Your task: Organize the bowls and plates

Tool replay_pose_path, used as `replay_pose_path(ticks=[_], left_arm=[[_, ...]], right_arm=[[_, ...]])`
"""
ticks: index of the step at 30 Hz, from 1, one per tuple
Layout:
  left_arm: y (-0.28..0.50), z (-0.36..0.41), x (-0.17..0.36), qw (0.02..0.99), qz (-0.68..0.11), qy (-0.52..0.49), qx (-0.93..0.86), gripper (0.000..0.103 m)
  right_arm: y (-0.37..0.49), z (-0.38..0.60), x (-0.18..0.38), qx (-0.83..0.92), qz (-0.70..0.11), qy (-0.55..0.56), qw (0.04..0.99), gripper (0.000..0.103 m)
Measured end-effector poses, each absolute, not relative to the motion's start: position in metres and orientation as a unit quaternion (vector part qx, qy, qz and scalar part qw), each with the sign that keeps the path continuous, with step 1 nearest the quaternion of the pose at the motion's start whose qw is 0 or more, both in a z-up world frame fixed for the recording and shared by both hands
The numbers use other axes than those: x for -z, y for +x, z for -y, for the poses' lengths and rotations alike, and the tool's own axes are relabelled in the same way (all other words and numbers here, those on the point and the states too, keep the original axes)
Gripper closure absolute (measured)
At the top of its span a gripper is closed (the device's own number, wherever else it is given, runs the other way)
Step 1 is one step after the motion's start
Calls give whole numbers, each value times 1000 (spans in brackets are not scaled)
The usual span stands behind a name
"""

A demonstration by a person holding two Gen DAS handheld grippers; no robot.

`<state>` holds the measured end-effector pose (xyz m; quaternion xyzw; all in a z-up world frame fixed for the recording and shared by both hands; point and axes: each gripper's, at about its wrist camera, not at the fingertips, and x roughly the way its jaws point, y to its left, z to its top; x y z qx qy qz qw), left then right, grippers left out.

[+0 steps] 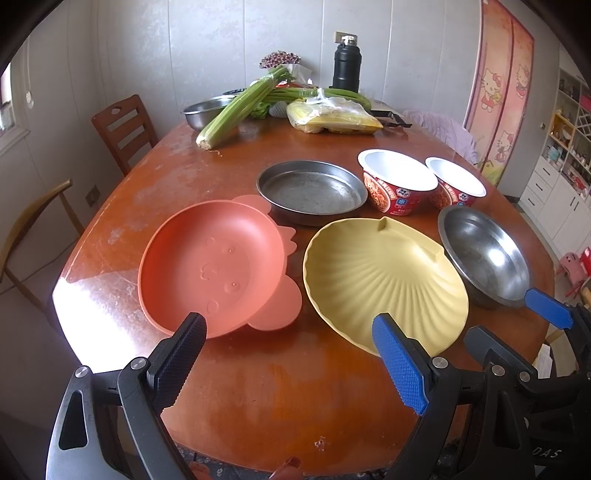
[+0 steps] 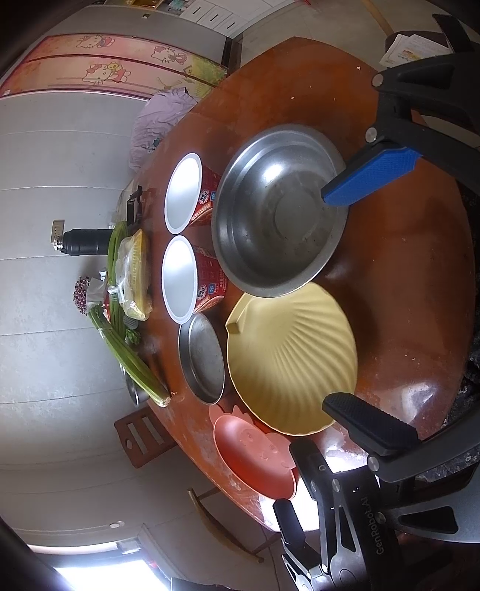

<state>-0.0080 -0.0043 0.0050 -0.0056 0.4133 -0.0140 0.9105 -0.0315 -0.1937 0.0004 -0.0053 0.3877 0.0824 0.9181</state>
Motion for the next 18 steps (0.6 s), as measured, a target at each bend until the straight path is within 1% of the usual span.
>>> replay_pose_path(ticks=[18], left_arm=[[-9, 4, -8, 912, -410, -3, 16, 11]], right_arm=[[-32, 195, -3, -79, -386, -7, 919, 2]])
